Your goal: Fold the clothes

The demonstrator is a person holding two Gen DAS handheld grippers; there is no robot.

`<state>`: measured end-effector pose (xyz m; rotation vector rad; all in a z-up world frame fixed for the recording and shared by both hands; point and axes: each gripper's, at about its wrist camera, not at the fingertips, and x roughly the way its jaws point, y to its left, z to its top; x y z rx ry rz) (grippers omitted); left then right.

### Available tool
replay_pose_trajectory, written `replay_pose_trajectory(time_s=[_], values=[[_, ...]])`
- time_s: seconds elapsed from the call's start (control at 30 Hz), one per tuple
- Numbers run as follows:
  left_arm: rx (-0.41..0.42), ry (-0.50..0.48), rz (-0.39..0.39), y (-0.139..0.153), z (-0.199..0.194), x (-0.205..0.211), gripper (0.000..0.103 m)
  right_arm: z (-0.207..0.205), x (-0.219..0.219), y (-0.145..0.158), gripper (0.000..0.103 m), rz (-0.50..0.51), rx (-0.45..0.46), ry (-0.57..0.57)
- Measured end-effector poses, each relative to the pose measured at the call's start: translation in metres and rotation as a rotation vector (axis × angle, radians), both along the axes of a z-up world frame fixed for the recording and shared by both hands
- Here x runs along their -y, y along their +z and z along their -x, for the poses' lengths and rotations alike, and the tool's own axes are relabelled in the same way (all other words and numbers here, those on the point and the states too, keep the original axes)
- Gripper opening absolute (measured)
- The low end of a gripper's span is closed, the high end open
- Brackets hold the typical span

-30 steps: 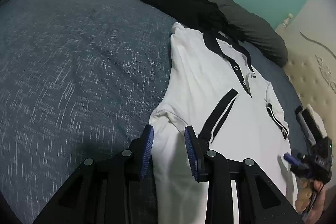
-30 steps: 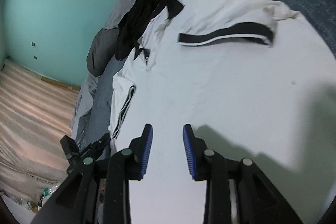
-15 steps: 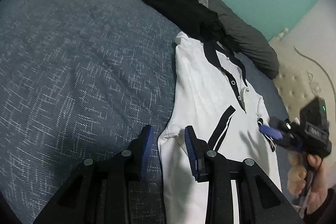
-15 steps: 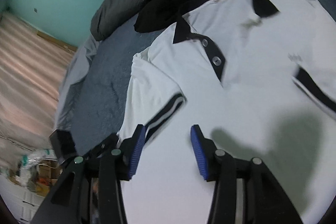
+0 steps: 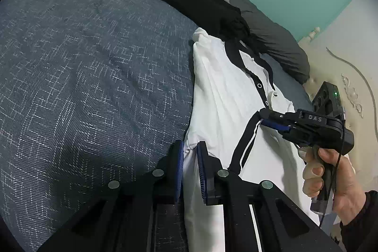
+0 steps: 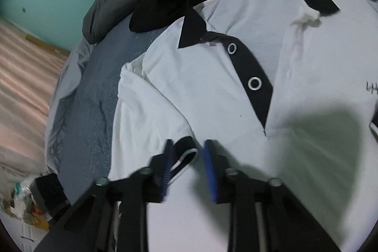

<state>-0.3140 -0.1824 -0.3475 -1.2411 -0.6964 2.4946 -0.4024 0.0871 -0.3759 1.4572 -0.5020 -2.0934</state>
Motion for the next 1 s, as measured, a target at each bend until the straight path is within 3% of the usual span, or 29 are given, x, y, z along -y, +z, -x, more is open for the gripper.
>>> replay_pose_trajectory(time_s=[0.1,0.3,0.43,0.53,0.6,0.67,0.77,1.0], values=[[0.001,0.004,0.002,-0.001,0.0,0.001,0.011,0.0,0.001,0.002,0.004,-0.014,-0.015,-0.001],[0.001,0.007,-0.005,-0.002,-0.002,0.003,0.011,-0.001,-0.01,0.008,0.003,-0.025,-0.047,-0.035],[0.004,0.013,-0.016,-0.003,-0.002,0.005,0.011,0.002,-0.004,0.007,0.003,-0.045,-0.032,0.008],[0.005,0.015,-0.011,-0.003,-0.002,0.005,0.011,0.008,0.001,0.009,0.007,-0.062,-0.013,0.027],[0.003,0.014,-0.001,-0.003,-0.003,0.004,0.011,0.015,0.002,0.016,0.027,-0.092,-0.016,0.016],[0.005,0.015,-0.004,-0.003,-0.004,0.004,0.011,0.025,0.006,0.029,0.035,-0.104,-0.049,0.004],[0.008,0.017,-0.008,-0.004,-0.004,0.004,0.011,0.044,0.03,0.051,0.035,-0.124,-0.1,0.049],[0.009,0.015,0.006,-0.005,-0.005,0.002,0.011,0.073,0.13,0.067,0.035,-0.288,-0.188,0.251]])
